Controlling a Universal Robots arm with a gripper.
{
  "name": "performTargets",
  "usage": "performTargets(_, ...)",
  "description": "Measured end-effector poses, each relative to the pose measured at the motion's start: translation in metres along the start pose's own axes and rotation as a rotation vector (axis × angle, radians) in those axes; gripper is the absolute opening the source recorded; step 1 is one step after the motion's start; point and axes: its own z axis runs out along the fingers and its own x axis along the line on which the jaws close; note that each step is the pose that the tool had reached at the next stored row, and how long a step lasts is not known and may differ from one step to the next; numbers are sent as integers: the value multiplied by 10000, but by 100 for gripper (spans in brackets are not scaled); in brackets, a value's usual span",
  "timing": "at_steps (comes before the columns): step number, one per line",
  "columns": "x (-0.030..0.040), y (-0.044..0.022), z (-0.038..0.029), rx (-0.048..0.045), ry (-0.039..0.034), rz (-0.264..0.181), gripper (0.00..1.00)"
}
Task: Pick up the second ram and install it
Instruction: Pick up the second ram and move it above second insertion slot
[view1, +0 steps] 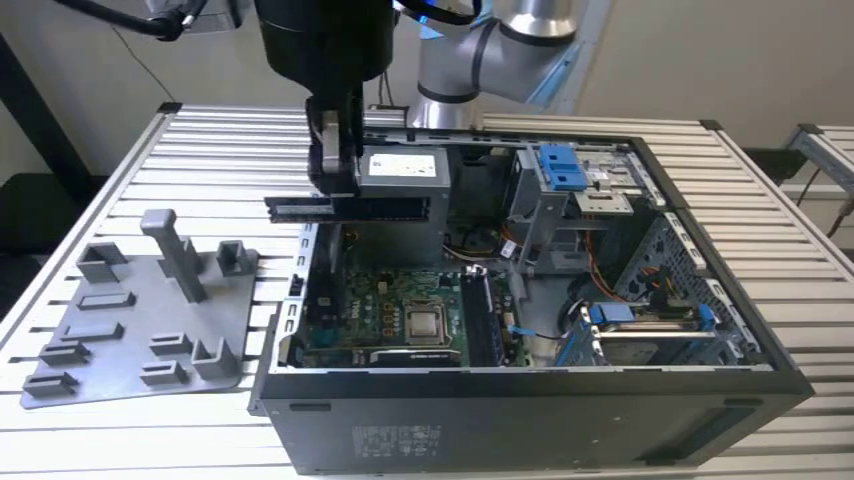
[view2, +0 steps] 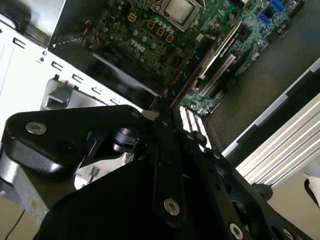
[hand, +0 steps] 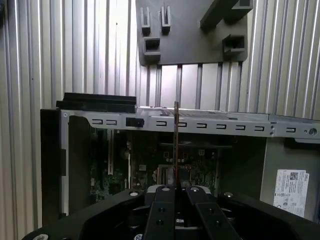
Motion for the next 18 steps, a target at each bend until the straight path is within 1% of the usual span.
performTargets(5, 6, -226, 2, -6, 0, 1, 14)
performTargets(9, 10, -383, 4, -8, 0, 2, 14)
performTargets(13, 13, -509, 7, -7, 0, 15, 14)
performTargets(18, 17, -649, 10, -6, 1, 47, 14)
